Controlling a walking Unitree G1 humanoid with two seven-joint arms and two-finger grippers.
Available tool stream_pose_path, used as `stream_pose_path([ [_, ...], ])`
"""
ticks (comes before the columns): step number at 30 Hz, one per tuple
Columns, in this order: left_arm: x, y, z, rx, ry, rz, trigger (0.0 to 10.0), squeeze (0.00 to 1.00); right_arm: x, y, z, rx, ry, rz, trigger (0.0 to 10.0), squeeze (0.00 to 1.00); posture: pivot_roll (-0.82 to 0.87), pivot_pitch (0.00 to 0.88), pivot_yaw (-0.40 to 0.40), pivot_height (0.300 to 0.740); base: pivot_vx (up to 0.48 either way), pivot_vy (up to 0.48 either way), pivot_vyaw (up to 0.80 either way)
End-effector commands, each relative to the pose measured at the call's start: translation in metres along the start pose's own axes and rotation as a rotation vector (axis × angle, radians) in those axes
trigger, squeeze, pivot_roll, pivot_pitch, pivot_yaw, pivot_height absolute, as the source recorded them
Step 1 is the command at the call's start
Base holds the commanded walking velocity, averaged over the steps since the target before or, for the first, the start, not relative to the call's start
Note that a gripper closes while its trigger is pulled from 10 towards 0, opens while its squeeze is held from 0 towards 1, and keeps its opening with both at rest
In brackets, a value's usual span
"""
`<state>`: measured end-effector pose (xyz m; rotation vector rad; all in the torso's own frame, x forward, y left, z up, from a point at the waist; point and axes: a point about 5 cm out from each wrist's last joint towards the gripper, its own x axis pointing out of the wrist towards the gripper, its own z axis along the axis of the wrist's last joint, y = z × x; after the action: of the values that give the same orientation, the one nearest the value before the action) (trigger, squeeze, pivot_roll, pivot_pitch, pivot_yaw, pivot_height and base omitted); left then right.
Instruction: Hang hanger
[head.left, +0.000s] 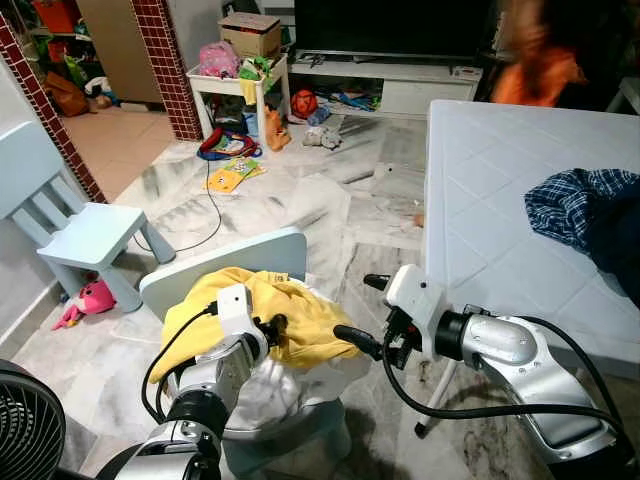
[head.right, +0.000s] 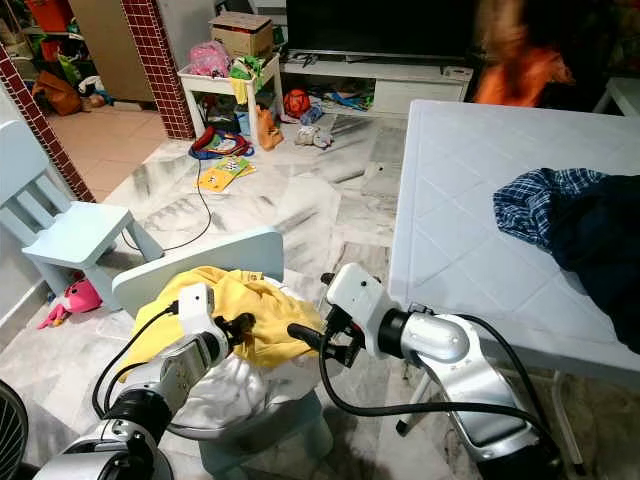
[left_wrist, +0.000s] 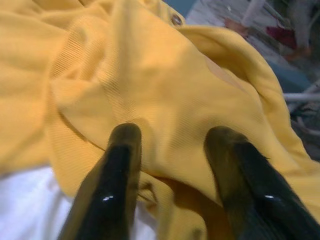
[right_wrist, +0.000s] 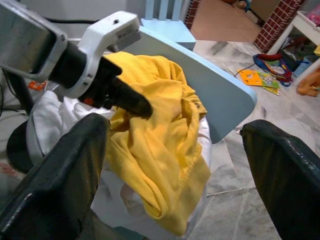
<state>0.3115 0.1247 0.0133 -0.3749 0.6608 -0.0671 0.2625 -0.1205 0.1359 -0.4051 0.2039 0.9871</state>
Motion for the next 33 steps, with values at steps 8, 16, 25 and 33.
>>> stream_pose_path([
  [8,0.001,0.002,0.007,0.039,-0.035,0.03,0.0,0.0,0.002,0.004,0.006,-0.031,-0.016,0.021,10.0,0.0,-0.15,0.0,0.027,0.74,0.0,0.0,0.0],
  [16,0.002,0.006,0.007,0.019,-0.046,0.061,0.0,0.0,0.002,0.005,0.005,-0.047,-0.011,0.026,10.0,0.0,-0.15,0.0,0.027,0.74,0.0,0.0,0.0],
  [25,-0.003,0.011,0.038,0.036,-0.185,0.151,10.0,1.0,0.004,0.007,0.004,-0.069,-0.006,0.035,10.0,0.0,-0.14,0.0,0.021,0.74,0.0,0.0,0.0],
  [33,0.001,0.01,0.033,-0.002,-0.13,0.132,10.0,1.0,0.006,0.009,0.005,-0.097,-0.011,0.049,10.0,0.0,-0.15,0.0,0.019,0.74,0.0,0.0,0.0],
])
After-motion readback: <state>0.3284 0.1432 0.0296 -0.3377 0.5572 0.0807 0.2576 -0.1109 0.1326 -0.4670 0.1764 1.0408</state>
